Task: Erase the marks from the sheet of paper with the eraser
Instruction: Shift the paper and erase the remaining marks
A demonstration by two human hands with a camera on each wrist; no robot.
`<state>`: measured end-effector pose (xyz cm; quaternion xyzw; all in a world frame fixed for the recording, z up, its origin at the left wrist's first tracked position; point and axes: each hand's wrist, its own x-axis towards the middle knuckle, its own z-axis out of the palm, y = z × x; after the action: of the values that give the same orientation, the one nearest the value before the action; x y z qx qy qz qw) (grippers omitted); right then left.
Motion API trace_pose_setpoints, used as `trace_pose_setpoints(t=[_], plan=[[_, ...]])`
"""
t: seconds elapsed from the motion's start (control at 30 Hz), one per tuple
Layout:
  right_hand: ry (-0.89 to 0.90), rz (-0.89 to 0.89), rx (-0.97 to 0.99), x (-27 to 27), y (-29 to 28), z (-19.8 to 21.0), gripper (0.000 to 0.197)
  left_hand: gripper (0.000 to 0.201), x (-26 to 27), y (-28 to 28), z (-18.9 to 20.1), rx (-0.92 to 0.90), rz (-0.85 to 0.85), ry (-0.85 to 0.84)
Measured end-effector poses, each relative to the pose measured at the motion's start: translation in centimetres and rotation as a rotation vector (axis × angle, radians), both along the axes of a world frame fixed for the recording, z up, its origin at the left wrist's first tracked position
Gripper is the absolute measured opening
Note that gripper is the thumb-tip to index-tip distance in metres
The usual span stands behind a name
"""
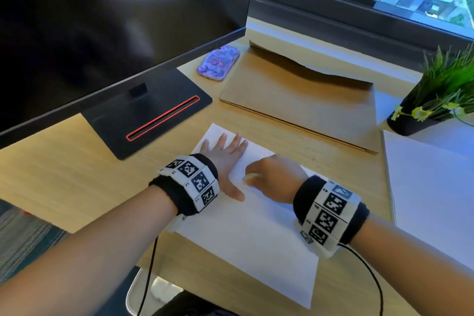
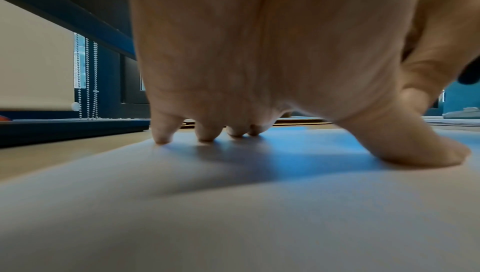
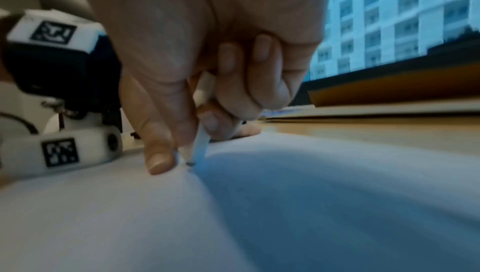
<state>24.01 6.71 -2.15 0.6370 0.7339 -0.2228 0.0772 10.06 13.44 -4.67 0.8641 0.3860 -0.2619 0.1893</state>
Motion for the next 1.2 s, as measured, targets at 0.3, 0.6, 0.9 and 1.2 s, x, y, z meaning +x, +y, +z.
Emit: trace_pose_setpoints(t=[0.3,0.6,0.9,1.2], plan=[[0.091,-0.222,0.104,0.3,2.4,-0.7,0.021,0.127,-0.2,0.1,0.1,-0.011,0.001,-0.003],[0.138,-0.256,-0.006,0.7,2.4,-0.3,0.02,0.126,-0.1,0.0,0.3,-0.008,0.001,0.013],[0.268,-0.286,-0.087,0.5,0.5,-0.4,0.011,0.126,-0.1,-0.1,0.4,-0.002,-0.009,0.015],[0.497,-0.465,-0.302,-0.3,0.2,0.2,0.01,0.126,-0.1,-0.1,0.4,0.001,-0.006,0.012]])
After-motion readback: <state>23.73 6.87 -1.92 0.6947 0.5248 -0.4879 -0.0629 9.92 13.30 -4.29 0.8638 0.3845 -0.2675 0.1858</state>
